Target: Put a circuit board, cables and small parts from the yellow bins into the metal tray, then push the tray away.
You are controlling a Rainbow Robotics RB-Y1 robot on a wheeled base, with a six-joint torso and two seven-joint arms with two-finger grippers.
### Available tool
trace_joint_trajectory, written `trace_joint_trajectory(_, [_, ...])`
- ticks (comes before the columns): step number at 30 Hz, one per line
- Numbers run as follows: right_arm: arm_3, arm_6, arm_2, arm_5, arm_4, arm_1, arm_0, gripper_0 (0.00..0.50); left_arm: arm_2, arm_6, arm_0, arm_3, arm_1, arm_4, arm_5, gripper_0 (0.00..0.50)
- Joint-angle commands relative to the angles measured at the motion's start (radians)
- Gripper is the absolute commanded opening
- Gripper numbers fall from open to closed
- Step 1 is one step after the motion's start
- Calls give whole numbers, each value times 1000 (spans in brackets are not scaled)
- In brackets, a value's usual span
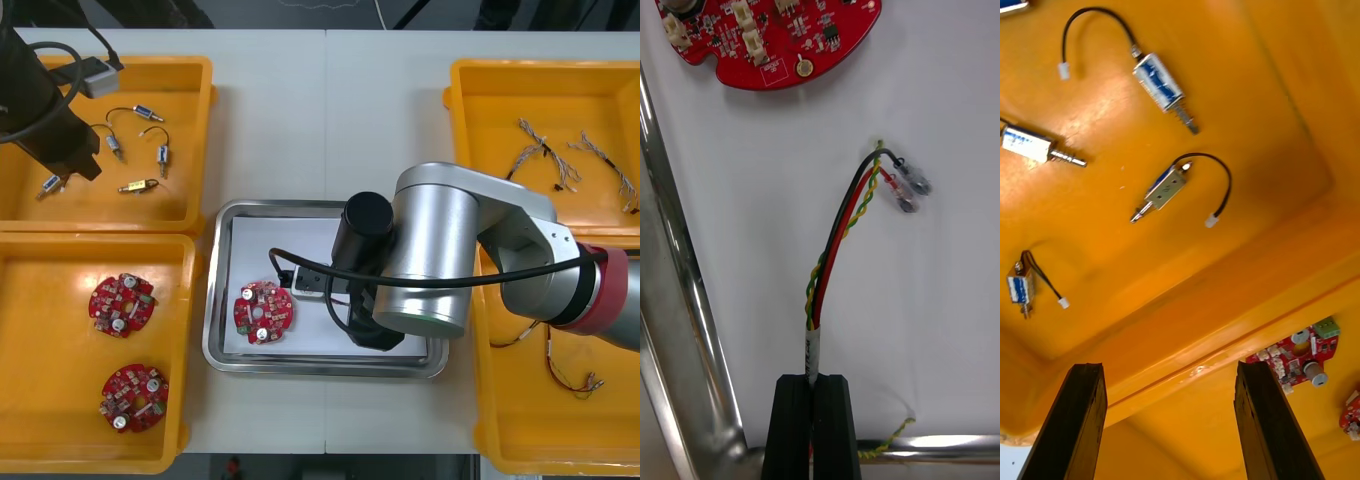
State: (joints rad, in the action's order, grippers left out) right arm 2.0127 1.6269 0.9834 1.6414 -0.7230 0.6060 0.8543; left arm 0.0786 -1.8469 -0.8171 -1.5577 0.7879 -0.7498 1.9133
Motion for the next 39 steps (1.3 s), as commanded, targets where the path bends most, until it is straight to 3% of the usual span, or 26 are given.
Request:
trace_joint_trajectory(1, [-48,22,51,-58,7,-12,20,0,-33,-160,-76,71,40,40,7,500])
trace_joint_trajectory(6, [-78,31,74,-75,0,-17,8,0,-34,-233,-100,157,40,64,1,500])
trace_joint_trajectory(12, [-83,41,78,-75,5,-17,2,0,-34,-313,-109,255,40,84,-77,500])
trace_joint_trajectory(14, [-85,44,78,-75,8,-17,-5,45,-33,-333,-109,277,40,90,-102,500])
trace_joint_trajectory(15, [-85,44,78,-77,10,-17,-6,88,-33,-348,-109,292,40,96,-119,500])
trace_joint_trajectory(16, [-85,44,78,-77,11,-17,-9,187,-33,-367,-109,308,40,101,-131,500])
trace_joint_trajectory(17, [-85,45,78,-77,10,-17,-9,244,-33,-374,-111,314,40,104,-139,500])
trace_joint_trajectory(19, [-85,42,78,-78,4,-17,-9,490,-33,-407,-116,344,40,112,-166,500])
trace_joint_trajectory(27, [-83,39,44,-77,-16,-17,-9,500,-33,-443,-123,426,39,115,-234,500])
trace_joint_trajectory(33, [-69,45,-72,-48,-72,-28,-9,500,-23,-471,-123,479,30,118,-287,500])
trace_joint_trajectory(39, [-25,56,-216,95,-105,-46,-14,500,23,-480,-123,518,30,116,-352,500])
